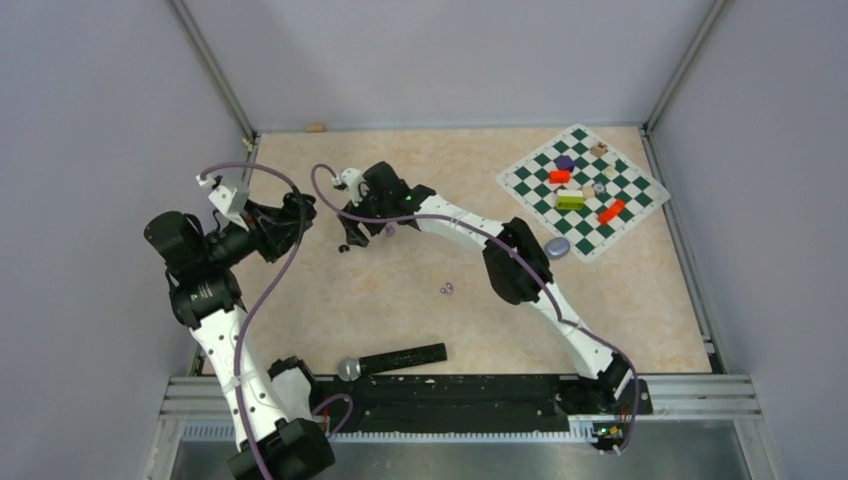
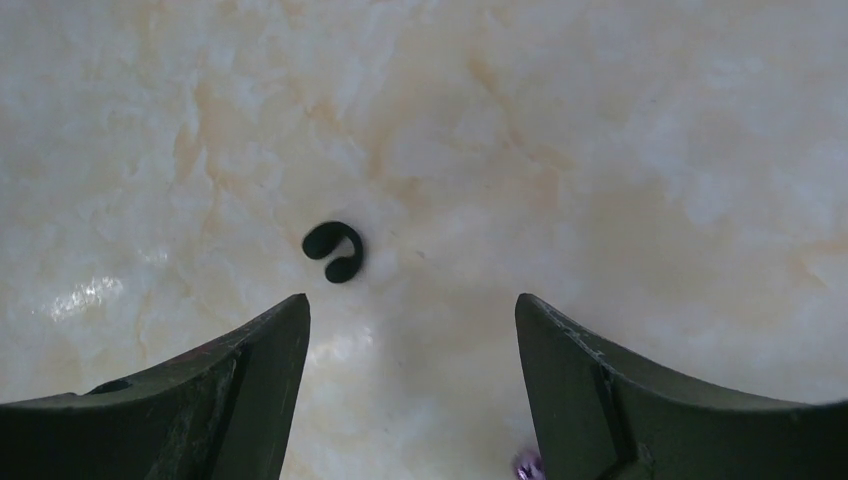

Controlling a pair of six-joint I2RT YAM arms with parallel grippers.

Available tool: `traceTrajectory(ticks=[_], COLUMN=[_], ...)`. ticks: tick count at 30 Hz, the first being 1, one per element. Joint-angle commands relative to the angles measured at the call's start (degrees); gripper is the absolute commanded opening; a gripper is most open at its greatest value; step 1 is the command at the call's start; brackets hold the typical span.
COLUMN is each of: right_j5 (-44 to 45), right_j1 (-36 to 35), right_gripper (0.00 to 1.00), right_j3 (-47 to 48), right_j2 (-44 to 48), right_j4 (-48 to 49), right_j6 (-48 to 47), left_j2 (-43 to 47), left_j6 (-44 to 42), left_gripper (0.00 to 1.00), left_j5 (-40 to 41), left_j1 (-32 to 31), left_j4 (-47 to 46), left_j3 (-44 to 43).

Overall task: Insert the wireless bluetooth earbuds into the charging case
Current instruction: Pick up the earbud from the center of the board.

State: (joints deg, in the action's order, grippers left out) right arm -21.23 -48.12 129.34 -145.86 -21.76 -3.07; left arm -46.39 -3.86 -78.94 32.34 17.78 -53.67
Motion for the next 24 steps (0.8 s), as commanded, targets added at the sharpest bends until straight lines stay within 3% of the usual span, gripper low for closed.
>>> traceTrajectory(ticks=[1,13,24], right_j5=[3.6,11.5,10.2], right_j1=[-3.0,-7.0,-8.5], right_gripper=[0.75,0.67,0.52], right_j3=[5.6,13.7,9.8], right_j2=[-1.7,-11.3,-10.2], right_j4=[1.0,1.3,-2.5], right_j6=[-3.9,-3.5,-5.4], left_j2=[1.7,4.7,4.9], left_j6=[5.9,8.2,8.6], left_gripper=[0.0,0.0,0.0], left_j5=[0.4,2.3,2.3], left_j1=[0.7,1.0,0.9], left_j4=[-7.0,-11.0,-12.1], left_j3=[2.8,6.1,6.9])
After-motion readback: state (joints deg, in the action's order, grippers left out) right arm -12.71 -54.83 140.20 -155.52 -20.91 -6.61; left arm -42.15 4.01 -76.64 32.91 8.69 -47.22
